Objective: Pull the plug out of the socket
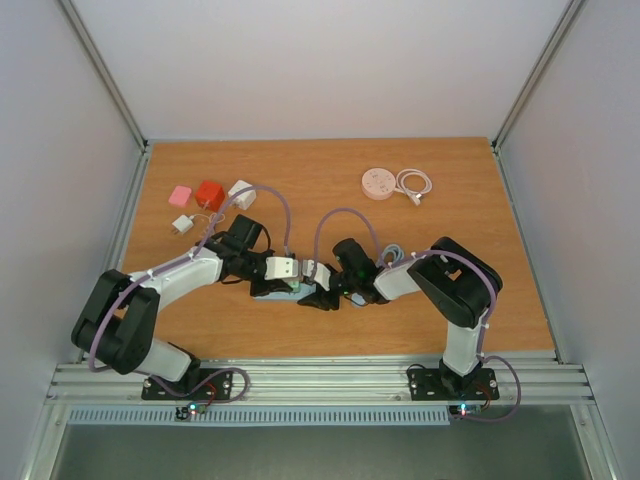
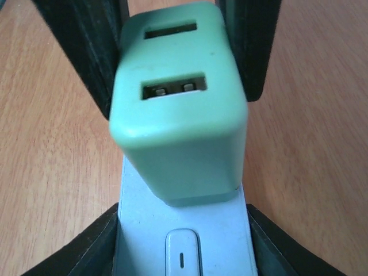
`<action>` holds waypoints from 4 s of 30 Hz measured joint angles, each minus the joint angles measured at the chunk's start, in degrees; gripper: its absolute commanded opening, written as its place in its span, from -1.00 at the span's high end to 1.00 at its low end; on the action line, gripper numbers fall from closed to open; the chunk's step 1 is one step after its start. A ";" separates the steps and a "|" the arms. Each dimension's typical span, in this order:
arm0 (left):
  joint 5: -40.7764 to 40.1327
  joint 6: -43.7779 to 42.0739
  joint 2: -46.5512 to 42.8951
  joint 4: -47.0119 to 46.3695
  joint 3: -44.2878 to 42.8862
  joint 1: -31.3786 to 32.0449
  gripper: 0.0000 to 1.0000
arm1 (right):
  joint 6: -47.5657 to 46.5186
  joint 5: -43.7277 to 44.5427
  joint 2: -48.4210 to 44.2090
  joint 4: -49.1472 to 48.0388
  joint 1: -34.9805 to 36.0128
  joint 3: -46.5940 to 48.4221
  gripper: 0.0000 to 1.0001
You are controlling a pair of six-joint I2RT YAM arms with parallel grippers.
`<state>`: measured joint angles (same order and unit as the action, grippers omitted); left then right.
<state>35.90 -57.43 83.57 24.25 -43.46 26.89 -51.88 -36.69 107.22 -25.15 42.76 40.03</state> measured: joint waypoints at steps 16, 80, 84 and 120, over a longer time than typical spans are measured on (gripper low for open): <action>0.92 1.36 -0.50 3.98 -1.86 -0.48 0.69 | -0.94 -0.85 0.04 -2.95 0.11 -1.09 0.70; 2.86 -0.94 -7.45 7.28 -0.70 -0.50 0.74 | -2.23 -0.87 2.82 -2.29 0.83 1.64 0.82; 2.86 -1.33 -7.43 7.56 -0.70 -0.98 0.74 | -2.21 -0.39 2.89 -2.34 0.83 1.79 0.81; 13.18 -1.01 16.48 26.27 -12.04 -51.63 0.48 | -0.48 0.39 2.14 0.15 0.83 2.58 -0.48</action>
<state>49.08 -58.43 100.05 50.52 -55.51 -24.73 -52.36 -36.29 109.36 -24.99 43.59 42.61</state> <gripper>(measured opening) 0.279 0.709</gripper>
